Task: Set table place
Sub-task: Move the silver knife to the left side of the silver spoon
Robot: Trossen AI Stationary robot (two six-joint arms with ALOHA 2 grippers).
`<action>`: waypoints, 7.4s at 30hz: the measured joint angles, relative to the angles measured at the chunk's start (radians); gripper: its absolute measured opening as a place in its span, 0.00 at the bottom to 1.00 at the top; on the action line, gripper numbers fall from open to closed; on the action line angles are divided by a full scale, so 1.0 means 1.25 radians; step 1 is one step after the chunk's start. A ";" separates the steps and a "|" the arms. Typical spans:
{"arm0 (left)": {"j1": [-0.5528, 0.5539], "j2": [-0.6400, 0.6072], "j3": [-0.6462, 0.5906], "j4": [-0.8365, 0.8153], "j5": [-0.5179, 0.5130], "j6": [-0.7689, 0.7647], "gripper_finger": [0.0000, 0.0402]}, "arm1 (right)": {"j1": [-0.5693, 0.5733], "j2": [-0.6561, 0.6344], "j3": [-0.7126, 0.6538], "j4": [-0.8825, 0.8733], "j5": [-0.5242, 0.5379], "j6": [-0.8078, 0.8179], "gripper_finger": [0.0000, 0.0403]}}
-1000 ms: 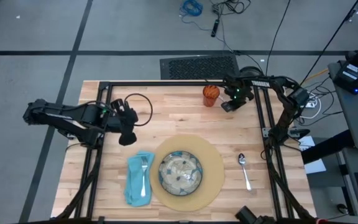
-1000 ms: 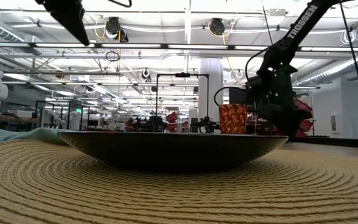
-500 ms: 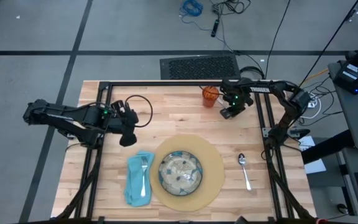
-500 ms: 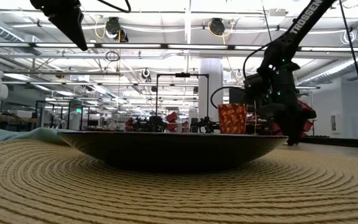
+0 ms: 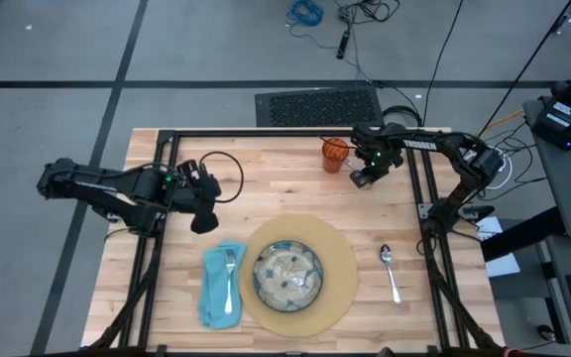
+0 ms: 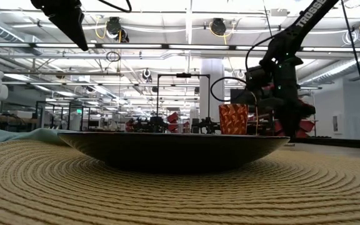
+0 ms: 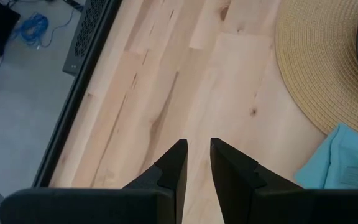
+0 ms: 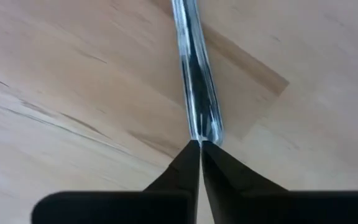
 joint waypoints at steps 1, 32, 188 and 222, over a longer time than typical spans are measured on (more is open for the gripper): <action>0.000 0.000 0.000 0.000 0.000 0.000 0.14 | 0.001 0.000 0.000 0.004 0.000 -0.001 0.03; -0.009 0.000 0.000 0.016 0.050 -0.042 0.14 | -0.074 -0.072 0.002 0.257 -0.049 0.064 0.14; -0.089 0.000 0.000 0.059 0.095 -0.063 0.14 | 0.095 -0.101 -0.094 0.331 0.139 0.164 0.24; -0.118 0.000 0.000 0.058 0.096 -0.084 0.14 | 0.178 0.002 -0.092 0.292 0.105 0.231 0.05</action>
